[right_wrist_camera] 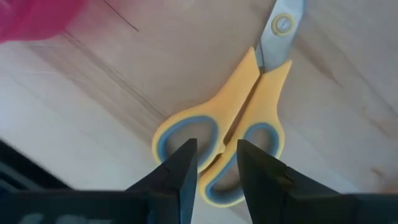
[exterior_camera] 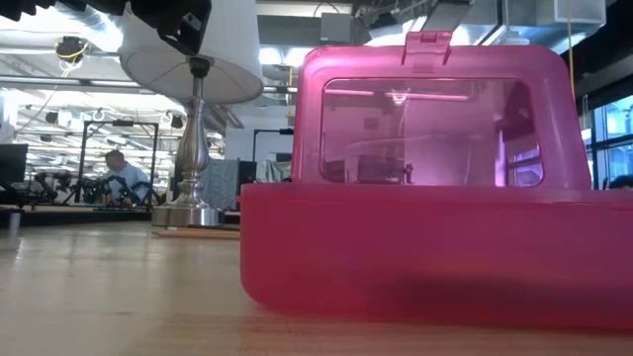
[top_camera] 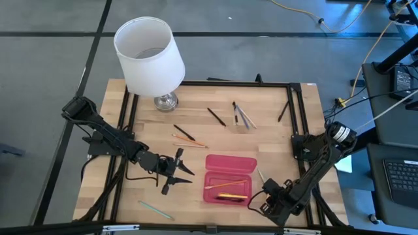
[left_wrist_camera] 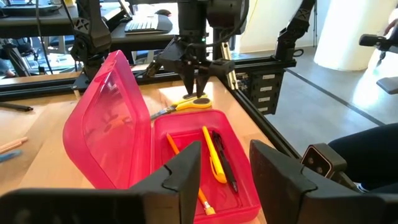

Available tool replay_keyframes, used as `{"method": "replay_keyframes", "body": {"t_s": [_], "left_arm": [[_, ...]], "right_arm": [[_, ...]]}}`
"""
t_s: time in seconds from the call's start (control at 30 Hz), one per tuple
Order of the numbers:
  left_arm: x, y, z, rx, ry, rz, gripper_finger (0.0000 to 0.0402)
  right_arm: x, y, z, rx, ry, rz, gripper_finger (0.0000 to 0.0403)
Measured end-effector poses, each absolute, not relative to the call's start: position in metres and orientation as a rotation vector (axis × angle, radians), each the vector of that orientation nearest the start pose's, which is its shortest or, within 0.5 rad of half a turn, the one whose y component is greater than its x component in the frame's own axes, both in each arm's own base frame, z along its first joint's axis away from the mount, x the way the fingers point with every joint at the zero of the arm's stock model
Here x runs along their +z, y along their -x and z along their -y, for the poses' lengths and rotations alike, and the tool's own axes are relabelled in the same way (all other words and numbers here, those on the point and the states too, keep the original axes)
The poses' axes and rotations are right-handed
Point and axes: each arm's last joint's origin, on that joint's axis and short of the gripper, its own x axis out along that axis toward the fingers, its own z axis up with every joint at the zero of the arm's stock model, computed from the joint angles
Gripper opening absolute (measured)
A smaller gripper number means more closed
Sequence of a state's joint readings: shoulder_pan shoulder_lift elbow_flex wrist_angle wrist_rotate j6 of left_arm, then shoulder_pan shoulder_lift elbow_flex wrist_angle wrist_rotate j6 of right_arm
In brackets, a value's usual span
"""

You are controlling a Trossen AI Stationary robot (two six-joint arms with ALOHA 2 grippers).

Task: Pick & place school supplies into a supply box
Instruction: Put the yellow scissors into the pink supply box

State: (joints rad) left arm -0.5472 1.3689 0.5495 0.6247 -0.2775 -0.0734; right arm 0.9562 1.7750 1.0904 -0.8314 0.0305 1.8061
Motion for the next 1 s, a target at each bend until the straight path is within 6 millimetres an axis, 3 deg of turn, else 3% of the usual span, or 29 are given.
{"method": "replay_keyframes", "body": {"t_s": [1.0], "left_arm": [[0.2056,-0.2364,0.1347,-0.263,-0.006,-0.189,0.0132]], "right_arm": [[0.1522,-0.1736,-0.2547,-0.611,-0.679,-1.448,0.0117]]}}
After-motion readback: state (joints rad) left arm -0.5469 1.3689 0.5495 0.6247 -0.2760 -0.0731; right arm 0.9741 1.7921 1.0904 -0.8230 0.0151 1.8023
